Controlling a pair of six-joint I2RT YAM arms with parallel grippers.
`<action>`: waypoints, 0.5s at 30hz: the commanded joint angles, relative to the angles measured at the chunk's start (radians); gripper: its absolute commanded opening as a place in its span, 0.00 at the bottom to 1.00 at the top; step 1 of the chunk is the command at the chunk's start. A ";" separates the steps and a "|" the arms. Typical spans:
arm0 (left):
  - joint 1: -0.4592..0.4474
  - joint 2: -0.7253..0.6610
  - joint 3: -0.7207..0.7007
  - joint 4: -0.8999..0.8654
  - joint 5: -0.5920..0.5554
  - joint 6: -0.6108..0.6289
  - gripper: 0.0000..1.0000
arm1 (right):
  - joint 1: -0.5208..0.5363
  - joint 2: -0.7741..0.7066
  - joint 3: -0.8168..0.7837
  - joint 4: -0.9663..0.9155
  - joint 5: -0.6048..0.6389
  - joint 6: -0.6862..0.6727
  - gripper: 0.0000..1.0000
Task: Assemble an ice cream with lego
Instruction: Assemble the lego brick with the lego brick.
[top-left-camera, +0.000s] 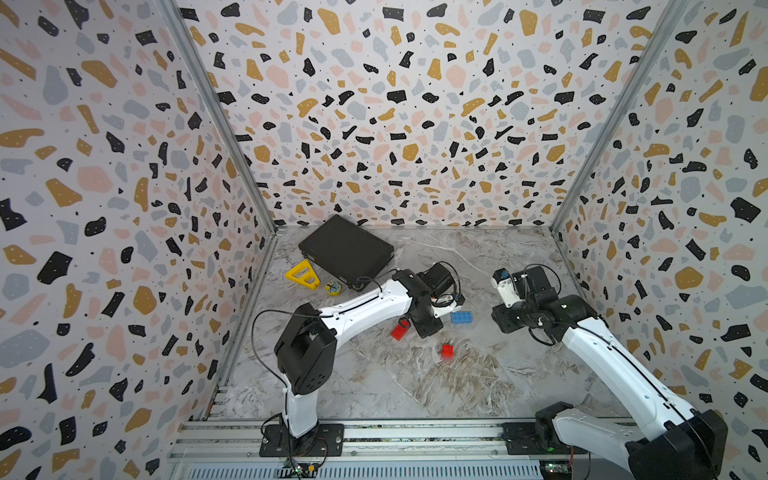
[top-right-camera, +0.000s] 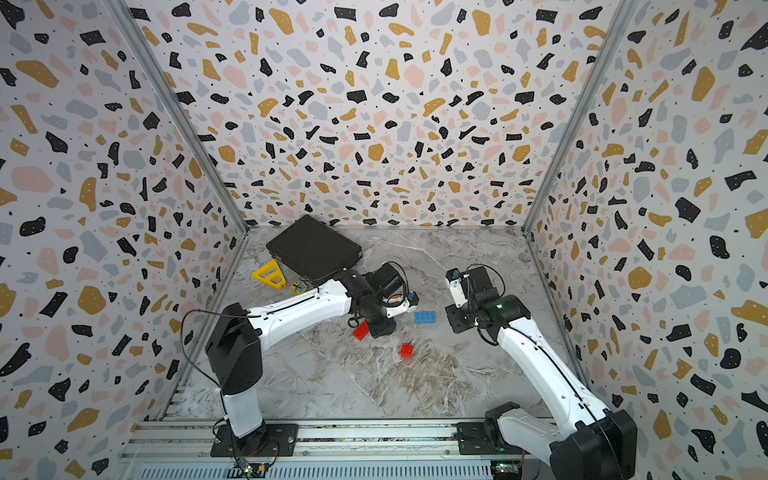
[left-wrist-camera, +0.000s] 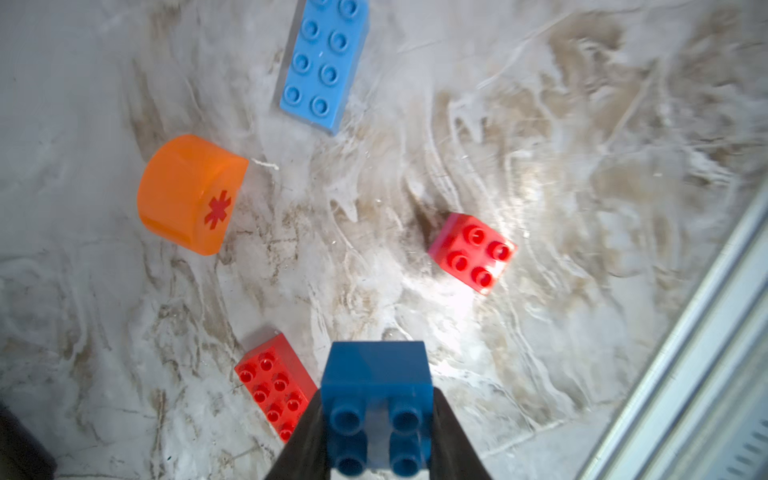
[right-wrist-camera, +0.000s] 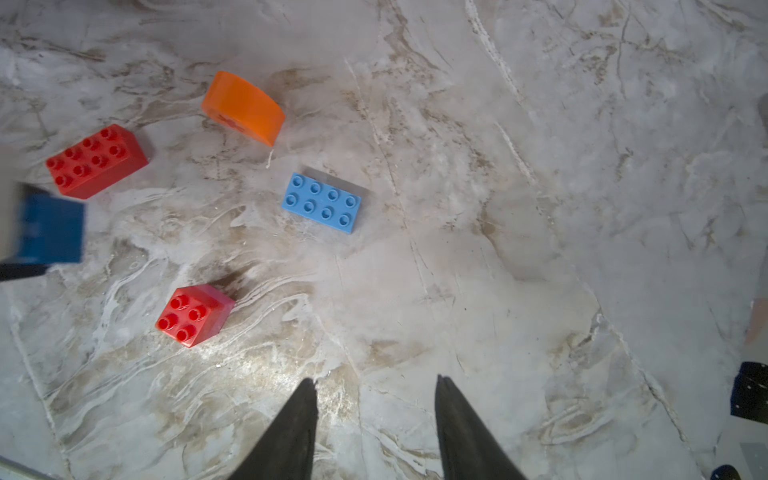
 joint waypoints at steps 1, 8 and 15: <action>-0.028 -0.062 -0.054 -0.061 0.127 0.163 0.36 | -0.046 0.005 0.017 -0.010 -0.034 0.003 0.49; -0.063 -0.082 -0.106 -0.143 0.210 0.455 0.37 | -0.131 -0.001 0.032 0.001 -0.058 0.008 0.48; -0.084 -0.021 -0.080 -0.064 0.148 0.501 0.30 | -0.193 -0.016 0.039 0.022 -0.077 0.023 0.48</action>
